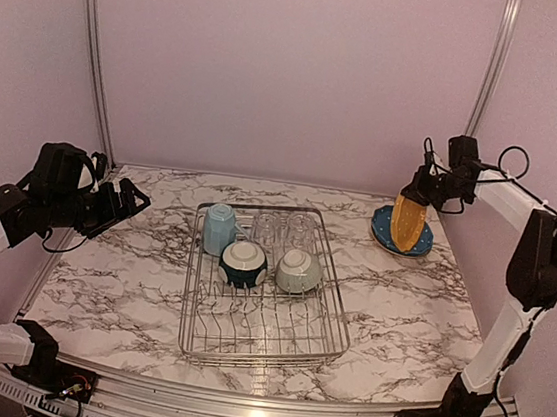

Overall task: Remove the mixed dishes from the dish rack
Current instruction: Place the plate with another plate.

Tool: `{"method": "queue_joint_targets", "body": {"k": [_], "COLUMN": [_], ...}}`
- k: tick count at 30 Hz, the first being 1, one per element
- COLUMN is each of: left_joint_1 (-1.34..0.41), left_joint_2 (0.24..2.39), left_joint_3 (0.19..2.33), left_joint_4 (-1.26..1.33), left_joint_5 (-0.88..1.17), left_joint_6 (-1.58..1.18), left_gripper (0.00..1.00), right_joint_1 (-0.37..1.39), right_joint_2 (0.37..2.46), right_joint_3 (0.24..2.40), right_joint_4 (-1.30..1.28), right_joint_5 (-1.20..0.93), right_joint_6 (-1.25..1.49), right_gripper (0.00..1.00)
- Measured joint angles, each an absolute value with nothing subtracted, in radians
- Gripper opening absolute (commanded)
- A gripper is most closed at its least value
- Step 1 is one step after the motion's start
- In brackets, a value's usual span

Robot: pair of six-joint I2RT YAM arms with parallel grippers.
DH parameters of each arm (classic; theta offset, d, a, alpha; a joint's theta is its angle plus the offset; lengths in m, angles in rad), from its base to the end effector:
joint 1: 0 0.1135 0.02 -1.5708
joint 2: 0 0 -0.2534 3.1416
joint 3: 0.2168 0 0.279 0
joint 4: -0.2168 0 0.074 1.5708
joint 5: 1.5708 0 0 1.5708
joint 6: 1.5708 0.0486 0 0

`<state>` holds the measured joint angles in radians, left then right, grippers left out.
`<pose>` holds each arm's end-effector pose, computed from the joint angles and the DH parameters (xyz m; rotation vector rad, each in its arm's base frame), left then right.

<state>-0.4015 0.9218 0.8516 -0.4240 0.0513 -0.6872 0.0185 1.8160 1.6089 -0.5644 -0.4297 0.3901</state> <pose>0.2298 -0.1003 0.2980 -0.2728 2.1272 -0.7102 0.4448 0.0285 0.2796 0.2214 2.3508 0.7039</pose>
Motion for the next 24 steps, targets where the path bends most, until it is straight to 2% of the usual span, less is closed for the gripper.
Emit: {"method": "queue_joint_targets", "body": {"k": [11,18,24], "left_joint_1": [-0.402,-0.402,-0.402], "left_joint_2": [0.922,0.926,0.933], "left_joint_3": [0.852,0.852,0.852], "left_joint_4": [-0.424,-0.424,-0.424], "left_joint_5": [0.044,0.044,0.044], "left_joint_6": [-0.677,-0.67,-0.669], "left_gripper": [0.99,0.99,0.99], "right_joint_1": [0.018,0.027,0.075], "right_joint_2": [1.989,2.004,2.046], "right_joint_3": [1.834,1.851,1.89], "right_joint_4": [-0.68,-0.714,-0.761], "right_joint_5": [-0.353,-0.316,-0.186], "right_joint_6": [0.288,0.224,0.151], "right_gripper": [0.0,0.0,0.0]}}
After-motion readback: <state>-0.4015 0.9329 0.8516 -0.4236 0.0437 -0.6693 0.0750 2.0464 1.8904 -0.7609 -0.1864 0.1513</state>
